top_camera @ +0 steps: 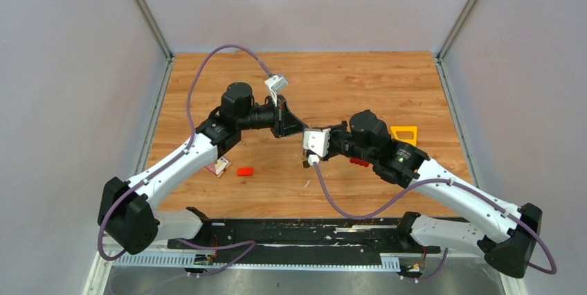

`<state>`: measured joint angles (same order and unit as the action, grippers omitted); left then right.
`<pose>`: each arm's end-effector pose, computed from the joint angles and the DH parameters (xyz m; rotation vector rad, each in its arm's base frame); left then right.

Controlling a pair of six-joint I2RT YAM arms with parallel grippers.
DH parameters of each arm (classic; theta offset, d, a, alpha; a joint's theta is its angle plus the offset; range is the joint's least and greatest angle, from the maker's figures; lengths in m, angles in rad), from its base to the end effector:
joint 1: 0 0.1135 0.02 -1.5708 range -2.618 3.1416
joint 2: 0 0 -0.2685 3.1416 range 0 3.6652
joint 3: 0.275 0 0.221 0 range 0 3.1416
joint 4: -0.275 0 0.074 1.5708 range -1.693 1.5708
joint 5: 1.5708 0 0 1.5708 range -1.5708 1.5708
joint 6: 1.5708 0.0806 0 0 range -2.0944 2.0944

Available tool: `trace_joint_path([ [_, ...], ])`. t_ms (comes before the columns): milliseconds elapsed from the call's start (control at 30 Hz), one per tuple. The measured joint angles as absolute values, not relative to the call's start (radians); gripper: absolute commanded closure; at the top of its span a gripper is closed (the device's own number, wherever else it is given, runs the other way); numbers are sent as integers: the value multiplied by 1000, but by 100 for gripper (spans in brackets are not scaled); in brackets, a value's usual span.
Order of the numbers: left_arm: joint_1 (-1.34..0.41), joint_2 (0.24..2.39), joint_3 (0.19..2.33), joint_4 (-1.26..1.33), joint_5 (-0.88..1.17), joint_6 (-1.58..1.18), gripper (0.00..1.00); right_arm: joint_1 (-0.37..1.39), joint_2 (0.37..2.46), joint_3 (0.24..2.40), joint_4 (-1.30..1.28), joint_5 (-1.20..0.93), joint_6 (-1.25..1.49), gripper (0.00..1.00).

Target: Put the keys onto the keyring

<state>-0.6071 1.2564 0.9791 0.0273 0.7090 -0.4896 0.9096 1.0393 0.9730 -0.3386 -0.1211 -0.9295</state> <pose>0.2074 -0.2079 0.3349 0.6639 1.8845 -1.3841 0.1407 0.1967 0.3301 -1.6166 1.1330 0.1066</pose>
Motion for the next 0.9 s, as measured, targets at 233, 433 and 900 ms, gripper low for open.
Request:
trace_joint_path([
  [233, -607, 1256, 976, 27, 709, -490, 100, 910, 1041, 973, -335, -101, -920, 100],
  [433, -607, 1255, 976, 28, 709, -490, 100, 910, 1042, 973, -334, -97, -918, 100],
  [900, -607, 1253, 975, 28, 709, -490, 100, 910, 1042, 973, -338, -107, -919, 100],
])
